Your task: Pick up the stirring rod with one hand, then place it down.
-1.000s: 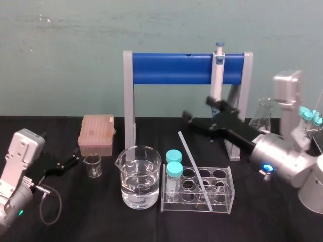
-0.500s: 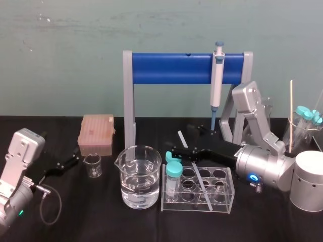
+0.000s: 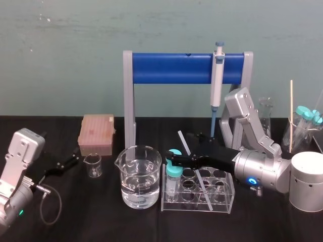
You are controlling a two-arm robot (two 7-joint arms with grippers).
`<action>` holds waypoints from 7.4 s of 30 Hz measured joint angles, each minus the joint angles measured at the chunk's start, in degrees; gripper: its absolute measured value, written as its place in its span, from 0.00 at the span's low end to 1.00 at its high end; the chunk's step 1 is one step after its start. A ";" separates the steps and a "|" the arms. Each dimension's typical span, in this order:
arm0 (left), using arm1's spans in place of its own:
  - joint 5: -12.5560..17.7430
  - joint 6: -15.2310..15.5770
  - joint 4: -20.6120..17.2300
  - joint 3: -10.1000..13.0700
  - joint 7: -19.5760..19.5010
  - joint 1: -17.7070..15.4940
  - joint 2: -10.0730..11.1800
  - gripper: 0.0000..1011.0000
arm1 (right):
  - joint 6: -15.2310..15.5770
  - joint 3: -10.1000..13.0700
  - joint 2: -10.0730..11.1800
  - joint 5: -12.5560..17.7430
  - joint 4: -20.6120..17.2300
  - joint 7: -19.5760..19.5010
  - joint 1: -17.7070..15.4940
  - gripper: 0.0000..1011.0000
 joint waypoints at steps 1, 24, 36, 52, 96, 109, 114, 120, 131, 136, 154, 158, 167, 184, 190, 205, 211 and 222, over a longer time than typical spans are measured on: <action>0.00 0.00 0.00 0.00 0.00 0.00 0.00 0.99 | -0.09 -0.03 0.05 -0.18 0.04 0.00 0.02 0.99; 0.00 0.00 0.00 0.00 0.00 0.00 0.00 0.99 | -0.19 0.03 0.04 -0.13 0.05 -0.05 -0.01 0.68; 0.00 0.00 0.00 0.00 0.00 0.00 0.00 0.99 | -0.19 0.06 0.04 -0.09 0.00 -0.06 -0.06 0.30; 0.00 0.00 0.00 0.00 0.00 0.00 0.00 0.99 | -1.25 0.41 -0.27 -0.10 0.05 -0.41 -0.32 0.07; 0.00 0.00 0.00 0.00 0.00 0.00 0.00 0.99 | -29.82 15.20 -1.49 12.18 -9.35 7.72 -7.16 0.07; 0.00 0.00 0.00 0.00 0.00 0.00 0.00 0.99 | -29.19 15.26 -0.98 12.23 -9.81 7.10 -7.11 0.07; 0.00 0.00 0.00 0.00 0.00 0.00 0.00 0.99 | -28.87 14.94 -0.85 12.23 -9.76 7.11 -6.84 0.07; 0.00 0.00 0.00 0.00 0.00 0.00 0.00 0.99 | -28.65 14.64 -0.81 12.17 -9.56 7.07 -6.67 0.07; 0.00 0.00 0.00 0.00 0.00 0.00 0.00 0.99 | -28.48 14.29 -0.95 12.00 -9.19 6.72 -6.47 0.07; 0.00 0.00 0.00 0.00 0.00 0.00 0.00 0.99 | -28.43 14.23 -0.99 11.98 -8.94 6.71 -6.37 0.07; 0.00 0.00 0.00 0.00 0.00 0.00 0.00 0.99 | -28.24 14.15 -1.02 12.06 -8.43 6.74 -6.38 0.07; 0.00 0.00 0.00 0.00 0.00 0.00 0.00 0.99 | -28.16 14.16 -1.03 12.13 -8.39 6.74 -6.45 0.07; 0.00 0.00 0.00 0.00 0.00 0.00 0.00 0.99 | -27.05 13.26 0.20 12.09 -8.22 7.30 -7.98 0.07; 0.00 0.00 0.00 0.00 0.00 0.00 0.00 0.99 | -25.83 11.64 1.92 10.78 -6.95 7.56 -11.22 0.07; 0.00 0.00 -0.01 0.00 0.00 0.00 0.00 0.99 | -26.86 10.87 0.96 10.38 -4.31 8.48 -10.71 0.07; 0.00 0.00 0.00 0.00 0.00 0.00 0.00 0.99 | -25.71 9.10 -0.81 9.20 0.83 8.82 -9.54 0.07; 0.00 0.00 0.00 0.00 0.00 0.00 0.00 0.99 | -25.07 8.32 -1.33 8.09 2.95 8.35 -9.26 0.07; 0.00 0.00 0.00 0.00 0.00 0.00 0.00 0.99 | -25.08 7.86 -2.16 6.68 5.09 8.05 -8.72 0.07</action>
